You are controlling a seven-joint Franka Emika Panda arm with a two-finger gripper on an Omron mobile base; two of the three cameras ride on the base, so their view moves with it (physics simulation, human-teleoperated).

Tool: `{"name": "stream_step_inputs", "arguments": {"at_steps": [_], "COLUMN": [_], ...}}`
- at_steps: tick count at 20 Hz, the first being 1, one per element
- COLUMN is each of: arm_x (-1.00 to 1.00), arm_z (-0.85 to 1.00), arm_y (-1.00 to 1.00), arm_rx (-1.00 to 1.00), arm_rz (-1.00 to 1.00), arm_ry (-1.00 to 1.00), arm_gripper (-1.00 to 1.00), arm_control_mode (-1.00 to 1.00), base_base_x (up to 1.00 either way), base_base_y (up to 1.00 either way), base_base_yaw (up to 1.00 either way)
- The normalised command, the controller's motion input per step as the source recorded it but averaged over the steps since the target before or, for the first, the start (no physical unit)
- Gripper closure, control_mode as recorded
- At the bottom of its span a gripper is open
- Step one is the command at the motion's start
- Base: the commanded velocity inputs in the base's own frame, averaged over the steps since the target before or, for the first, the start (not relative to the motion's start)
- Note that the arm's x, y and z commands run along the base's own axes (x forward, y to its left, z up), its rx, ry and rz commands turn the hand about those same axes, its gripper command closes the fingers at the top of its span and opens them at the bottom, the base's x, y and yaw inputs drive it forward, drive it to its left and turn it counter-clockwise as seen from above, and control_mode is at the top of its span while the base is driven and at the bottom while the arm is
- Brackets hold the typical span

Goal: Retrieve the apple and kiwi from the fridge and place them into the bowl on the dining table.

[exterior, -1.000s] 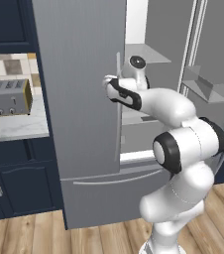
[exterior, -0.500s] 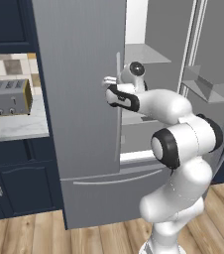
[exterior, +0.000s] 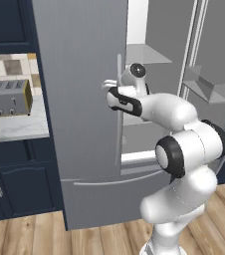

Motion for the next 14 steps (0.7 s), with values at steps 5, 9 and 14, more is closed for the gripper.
{"name": "stream_step_inputs", "arguments": {"at_steps": [5, 9, 14], "arm_x": [-1.00, -1.00, -1.00], "arm_z": [0.02, 0.14, 0.28], "arm_y": [0.21, 0.44, 0.45], "arm_rx": [0.00, 0.00, 0.00], "arm_rz": [0.10, 0.11, 0.06], "arm_ry": [0.09, 0.02, 0.00], "arm_gripper": [1.00, 1.00, -1.00], "arm_control_mode": [-1.00, -1.00, -1.00], "base_base_x": [0.00, 0.00, 0.00], "base_base_y": [0.00, 0.00, 0.00], "base_base_yaw": [0.00, 0.00, 0.00]}}
